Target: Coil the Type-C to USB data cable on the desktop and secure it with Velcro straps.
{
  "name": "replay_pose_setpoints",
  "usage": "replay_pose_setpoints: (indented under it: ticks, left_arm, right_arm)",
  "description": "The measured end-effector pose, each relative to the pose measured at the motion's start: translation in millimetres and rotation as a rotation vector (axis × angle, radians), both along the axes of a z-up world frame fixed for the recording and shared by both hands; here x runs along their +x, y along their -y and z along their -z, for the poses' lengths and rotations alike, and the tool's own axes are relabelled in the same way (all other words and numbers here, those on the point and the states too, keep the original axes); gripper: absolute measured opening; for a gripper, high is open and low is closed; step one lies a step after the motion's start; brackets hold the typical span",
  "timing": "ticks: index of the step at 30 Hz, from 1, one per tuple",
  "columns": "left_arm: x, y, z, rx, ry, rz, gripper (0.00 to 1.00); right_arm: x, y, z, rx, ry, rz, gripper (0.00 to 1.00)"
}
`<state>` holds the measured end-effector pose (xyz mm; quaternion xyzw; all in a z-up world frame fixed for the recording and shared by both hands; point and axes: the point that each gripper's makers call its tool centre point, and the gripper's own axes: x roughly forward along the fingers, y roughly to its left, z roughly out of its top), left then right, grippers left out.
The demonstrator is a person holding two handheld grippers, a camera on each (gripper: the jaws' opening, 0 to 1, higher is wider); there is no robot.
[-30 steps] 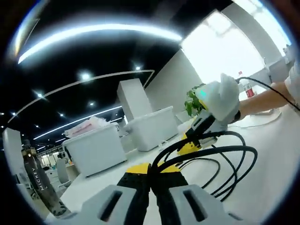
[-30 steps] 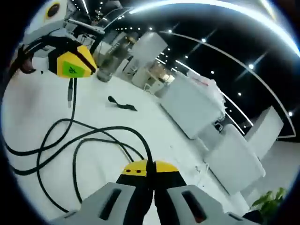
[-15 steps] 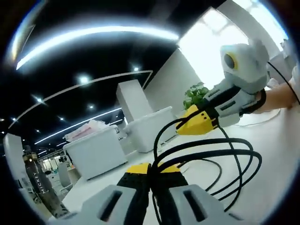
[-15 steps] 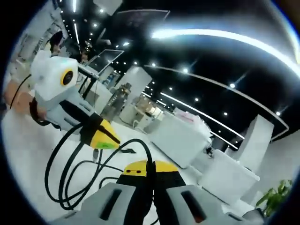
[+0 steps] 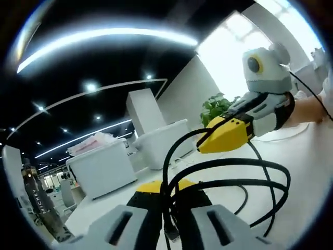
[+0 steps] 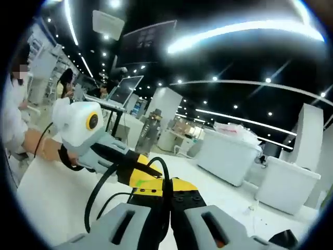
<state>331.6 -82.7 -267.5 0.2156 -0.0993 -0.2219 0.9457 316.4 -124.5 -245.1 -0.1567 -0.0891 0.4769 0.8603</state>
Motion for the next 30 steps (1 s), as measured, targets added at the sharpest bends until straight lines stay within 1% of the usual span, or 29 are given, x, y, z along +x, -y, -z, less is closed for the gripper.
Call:
replay_pose_setpoints:
  ticks: [1,2,4,5,6,7,8,9,11,12,14,16,19,20,21,22,23,24,25,26,27,29,30]
  left_arm:
    - [1.2,-3,-1.2,0.011,0.008,-0.013,0.06]
    - [2.0,-4,-1.5,0.011,0.009,-0.015,0.05]
    - [3.7,-6,-1.8,0.023,0.003,-0.029,0.05]
    - [4.4,-8,-1.8,0.032,-0.002,-0.044,0.05]
    - [5.7,-12,-1.3,0.06,-0.002,-0.075,0.05]
    - [6.7,-14,-0.7,0.092,-0.001,-0.099,0.04]
    - [7.5,-15,-0.4,0.1,-0.003,-0.114,0.04]
    - [8.0,-15,-0.5,0.102,-0.009,-0.124,0.04]
    - [8.7,-15,-0.1,0.108,-0.023,-0.138,0.04]
    - [8.9,-15,0.3,0.112,-0.028,-0.144,0.04]
    - [9.3,-14,1.1,0.121,-0.036,-0.158,0.04]
    - [8.7,-12,1.7,0.131,-0.038,-0.164,0.04]
    - [7.8,-10,2.5,0.138,-0.047,-0.171,0.05]
    - [7.3,-9,2.9,0.14,-0.048,-0.169,0.05]
    - [6.9,-8,4.6,0.186,-0.047,-0.168,0.05]
    - [6.8,-8,4.6,0.162,-0.05,-0.173,0.05]
    - [6.7,-8,5.2,0.177,-0.049,-0.171,0.05]
    - [5.3,-6,5.4,0.168,-0.054,-0.155,0.04]
    - [3.1,-1,6.5,0.14,-0.071,-0.12,0.04]
    - [1.9,0,6.5,0.132,-0.078,-0.108,0.04]
    - [1.3,-1,5.5,0.135,-0.074,-0.107,0.04]
    - [0.5,2,6.2,0.137,-0.076,-0.094,0.04]
    - [-0.4,4,7.1,0.135,-0.082,-0.08,0.04]
  right_arm:
    - [-1,0,3.7,-0.005,-0.027,-0.012,0.02]
    - [0,0,5.7,-0.011,-0.041,-0.015,0.02]
    - [2,0,2.1,0.044,-0.07,-0.007,0.03]
    - [2,2,-1.1,0.075,-0.1,0.007,0.04]
    - [0,3,-7.2,0.106,-0.109,0.018,0.08]
    - [-4,2,-13.2,0.121,-0.11,0.011,0.12]
    - [-7,1,-16.3,0.123,-0.112,0.008,0.17]
    - [-14,-1,-20.5,0.124,-0.109,0.003,0.23]
    - [-27,-10,-25.1,0.12,-0.096,-0.013,0.29]
    - [-34,-16,-24.4,0.1,-0.073,-0.016,0.32]
    - [-37,-21,-16.9,0.043,-0.029,0.012,0.37]
    - [-35,-25,-7.8,-0.008,0.017,0.057,0.45]
    - [-34,-30,4.6,-0.048,0.023,0.085,0.53]
    - [-32,-31,7.7,-0.058,0.029,0.098,0.53]
    - [-26,-27,6.4,-0.079,0.065,0.135,0.48]
    - [-22,-23,9.3,-0.12,0.087,0.158,0.46]
    - [-11,-14,7.5,-0.143,0.121,0.217,0.42]
    - [-6,-11,6.4,-0.146,0.144,0.231,0.38]
    - [-2,-9,7.7,-0.142,0.136,0.237,0.35]
    - [4,-5,9.7,-0.145,0.12,0.24,0.35]
    - [6,-4,14.2,-0.141,0.088,0.229,0.34]
    - [9,-4,20.0,-0.138,0.049,0.205,0.3]
    - [12,-3,21.2,-0.137,0.049,0.202,0.28]
